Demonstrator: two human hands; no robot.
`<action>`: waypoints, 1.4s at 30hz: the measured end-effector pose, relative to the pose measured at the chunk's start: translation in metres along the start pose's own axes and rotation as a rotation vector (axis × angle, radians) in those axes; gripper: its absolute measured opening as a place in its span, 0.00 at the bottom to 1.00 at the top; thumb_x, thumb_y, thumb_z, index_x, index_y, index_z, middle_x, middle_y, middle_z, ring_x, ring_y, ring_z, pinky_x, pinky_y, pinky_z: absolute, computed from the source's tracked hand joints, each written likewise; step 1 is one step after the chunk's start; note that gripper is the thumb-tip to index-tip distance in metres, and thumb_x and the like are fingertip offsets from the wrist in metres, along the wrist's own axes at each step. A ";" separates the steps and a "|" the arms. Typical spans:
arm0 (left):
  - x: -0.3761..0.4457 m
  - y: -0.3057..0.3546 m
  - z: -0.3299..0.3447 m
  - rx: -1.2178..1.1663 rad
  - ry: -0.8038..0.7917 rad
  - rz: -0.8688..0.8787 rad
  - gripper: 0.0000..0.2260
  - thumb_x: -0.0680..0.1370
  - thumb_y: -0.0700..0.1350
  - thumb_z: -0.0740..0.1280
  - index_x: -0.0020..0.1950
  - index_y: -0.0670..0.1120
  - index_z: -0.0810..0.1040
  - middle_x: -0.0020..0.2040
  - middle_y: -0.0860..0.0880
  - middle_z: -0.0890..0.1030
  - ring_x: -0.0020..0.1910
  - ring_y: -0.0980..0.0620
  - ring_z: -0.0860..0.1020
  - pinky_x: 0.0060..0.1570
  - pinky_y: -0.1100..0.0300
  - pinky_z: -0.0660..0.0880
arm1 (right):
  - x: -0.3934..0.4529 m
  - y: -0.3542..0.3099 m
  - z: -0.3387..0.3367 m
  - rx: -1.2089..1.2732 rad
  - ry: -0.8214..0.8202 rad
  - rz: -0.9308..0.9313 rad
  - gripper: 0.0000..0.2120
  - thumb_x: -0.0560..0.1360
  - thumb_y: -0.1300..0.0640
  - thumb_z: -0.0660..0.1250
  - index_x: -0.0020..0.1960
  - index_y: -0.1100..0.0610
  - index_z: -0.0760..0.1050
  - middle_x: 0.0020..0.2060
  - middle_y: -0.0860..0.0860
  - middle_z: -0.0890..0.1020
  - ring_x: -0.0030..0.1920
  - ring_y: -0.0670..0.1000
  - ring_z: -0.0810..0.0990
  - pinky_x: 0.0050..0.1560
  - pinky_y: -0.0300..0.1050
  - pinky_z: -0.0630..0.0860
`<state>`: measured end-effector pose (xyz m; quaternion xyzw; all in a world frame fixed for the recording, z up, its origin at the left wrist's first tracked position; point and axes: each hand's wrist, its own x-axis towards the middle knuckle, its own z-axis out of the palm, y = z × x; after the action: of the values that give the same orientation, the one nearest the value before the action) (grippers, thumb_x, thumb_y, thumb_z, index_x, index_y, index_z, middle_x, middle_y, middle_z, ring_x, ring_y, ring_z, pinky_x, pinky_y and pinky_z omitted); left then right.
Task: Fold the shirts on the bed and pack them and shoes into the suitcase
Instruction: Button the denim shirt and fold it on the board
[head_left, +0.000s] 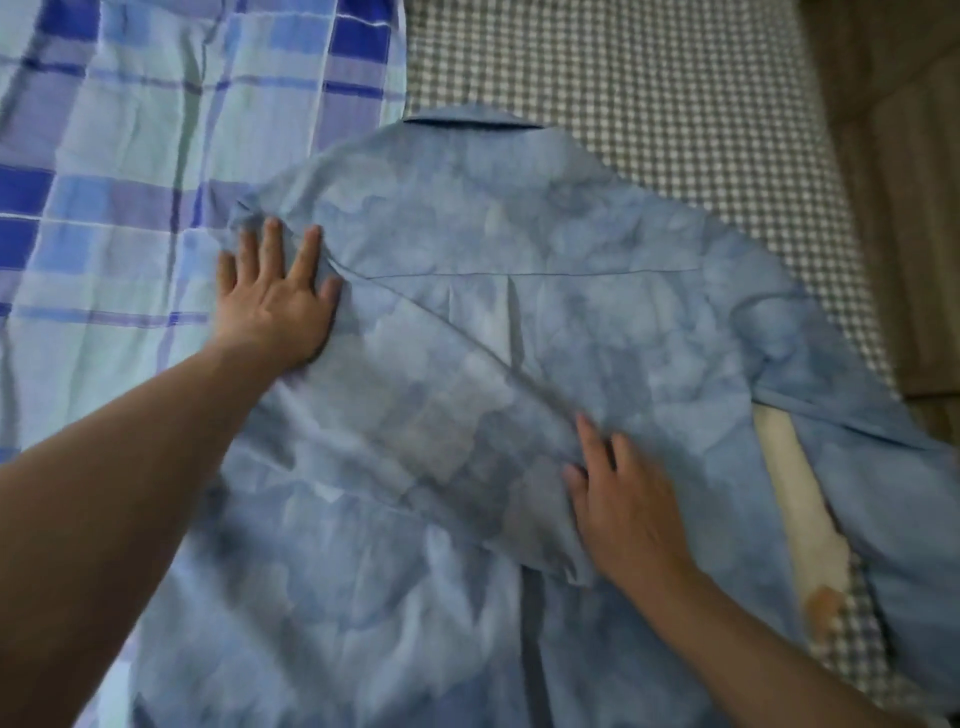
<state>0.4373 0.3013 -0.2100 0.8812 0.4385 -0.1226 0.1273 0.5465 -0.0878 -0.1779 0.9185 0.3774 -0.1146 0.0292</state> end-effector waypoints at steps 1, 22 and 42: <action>-0.014 0.015 -0.006 -0.029 0.056 -0.018 0.30 0.83 0.62 0.49 0.83 0.57 0.45 0.83 0.44 0.43 0.81 0.39 0.41 0.79 0.40 0.41 | -0.002 0.006 -0.005 0.047 -0.043 0.041 0.25 0.80 0.51 0.64 0.75 0.58 0.69 0.52 0.62 0.80 0.46 0.66 0.81 0.42 0.59 0.80; -0.246 0.434 0.060 -0.164 0.060 0.516 0.30 0.73 0.50 0.63 0.75 0.44 0.68 0.68 0.41 0.73 0.65 0.39 0.72 0.62 0.45 0.74 | -0.104 0.378 -0.069 1.100 -0.486 0.832 0.33 0.71 0.54 0.79 0.72 0.58 0.70 0.61 0.53 0.79 0.56 0.52 0.80 0.47 0.41 0.78; -0.203 0.508 0.083 0.007 -0.130 0.089 0.29 0.84 0.52 0.48 0.81 0.61 0.37 0.83 0.50 0.40 0.82 0.45 0.43 0.78 0.43 0.51 | 0.007 0.516 0.002 1.123 -0.672 0.979 0.25 0.82 0.43 0.62 0.69 0.62 0.72 0.64 0.60 0.78 0.63 0.60 0.76 0.60 0.52 0.74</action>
<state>0.7180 -0.1733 -0.1621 0.8904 0.3892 -0.1755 0.1577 0.9115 -0.4513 -0.1981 0.7736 -0.2091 -0.5302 -0.2770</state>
